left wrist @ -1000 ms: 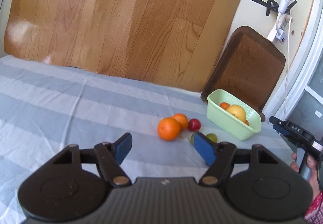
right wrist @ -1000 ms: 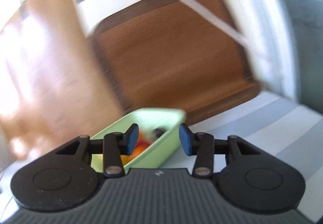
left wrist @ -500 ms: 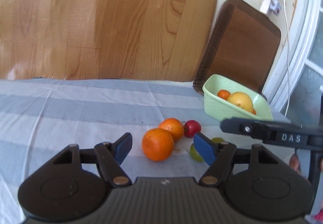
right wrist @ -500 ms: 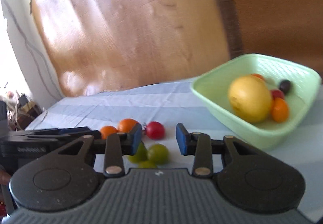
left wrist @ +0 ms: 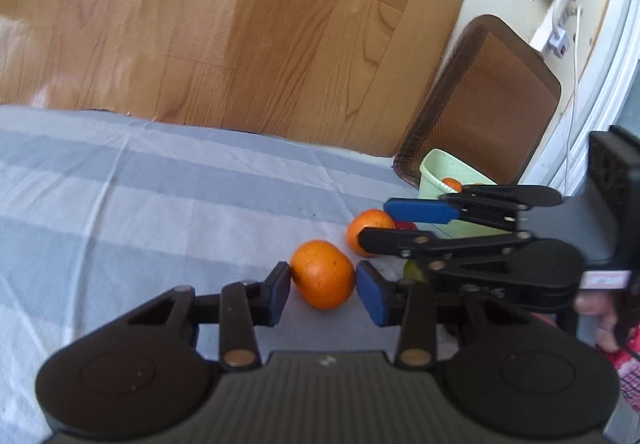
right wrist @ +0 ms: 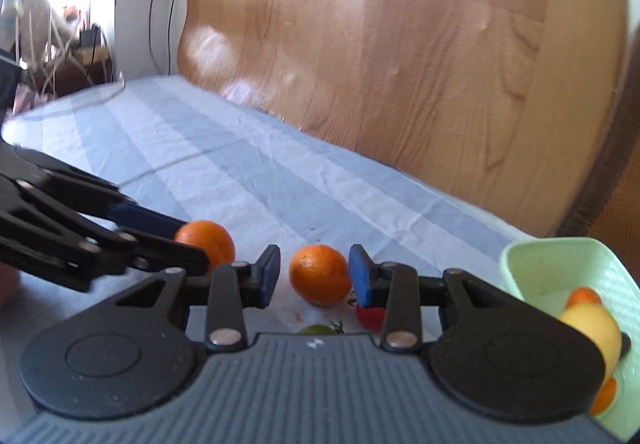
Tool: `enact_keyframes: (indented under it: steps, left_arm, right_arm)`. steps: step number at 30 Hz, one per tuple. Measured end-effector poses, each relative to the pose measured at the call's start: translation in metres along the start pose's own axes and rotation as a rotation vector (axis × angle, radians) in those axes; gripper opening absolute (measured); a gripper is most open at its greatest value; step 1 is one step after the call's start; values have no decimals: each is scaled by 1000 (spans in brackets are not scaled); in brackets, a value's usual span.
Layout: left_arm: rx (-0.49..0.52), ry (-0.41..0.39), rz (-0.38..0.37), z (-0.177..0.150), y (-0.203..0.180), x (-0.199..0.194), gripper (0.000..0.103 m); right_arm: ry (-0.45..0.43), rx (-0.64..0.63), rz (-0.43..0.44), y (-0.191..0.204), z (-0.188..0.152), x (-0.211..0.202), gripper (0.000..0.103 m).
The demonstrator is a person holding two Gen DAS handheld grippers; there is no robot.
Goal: Organize fruits
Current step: 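Grasp an orange with left tool while right tool grasps another orange, drop both in basket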
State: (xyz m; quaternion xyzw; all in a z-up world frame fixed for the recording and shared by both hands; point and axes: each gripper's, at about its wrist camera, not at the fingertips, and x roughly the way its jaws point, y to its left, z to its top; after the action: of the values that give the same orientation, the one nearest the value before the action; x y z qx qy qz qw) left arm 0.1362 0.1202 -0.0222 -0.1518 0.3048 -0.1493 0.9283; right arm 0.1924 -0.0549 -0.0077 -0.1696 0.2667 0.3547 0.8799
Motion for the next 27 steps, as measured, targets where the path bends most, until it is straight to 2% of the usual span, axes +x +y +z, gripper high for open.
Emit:
enact_keyframes:
  steps: [1,3,5,6,7,8,10,12,15,17,19,20,22,24,27]
  left_arm:
    - [-2,-4,3,0,1,-2,37]
    - [-6,-5,3,1,1,-1,37]
    - [-13,-7,0,4,0,-1,35]
    - [-15,-9,-7,6,-2,-1,32]
    - [-18,-12,-24,10,-5,0,22]
    - [-27,-12,-47,14,-8,0,19]
    - [-36,-24,-94,24,-19,1,19]
    - [-2,-30,-113,33,-36,7,19]
    - [50,-43,-104,42,-55,17,19]
    - [34,-53,-93,44,-55,19,25]
    - [36,-45,-54,43,-53,20,55]
    - [39,-39,-24,41,-52,22,60]
    - [17,-1,10,40,-48,30,63]
    - [-29,35,3,38,-42,40,63]
    - [-54,59,22,35,-37,52,64]
  right_arm:
    - [7,-39,-28,5,0,5,46]
    - [28,-121,-92,13,-1,17,40]
    - [19,-133,-104,14,-1,16,39]
    - [3,-120,-103,13,-2,11,39]
    - [-29,-107,-107,13,-2,3,39]
    - [-72,-85,-117,11,-1,-9,39]
    - [-164,4,-137,0,-2,-37,39]
    - [-246,111,-181,-17,-10,-66,39]
    - [-286,218,-277,-43,-32,-99,39]
    - [-301,281,-301,-58,-48,-116,39]
    - [-310,331,-311,-69,-61,-126,39]
    - [-314,354,-314,-73,-68,-128,39]
    - [-322,401,-309,-80,-76,-130,39]
    - [-320,451,-290,-84,-81,-125,39]
    - [-312,442,-280,-81,-81,-123,39]
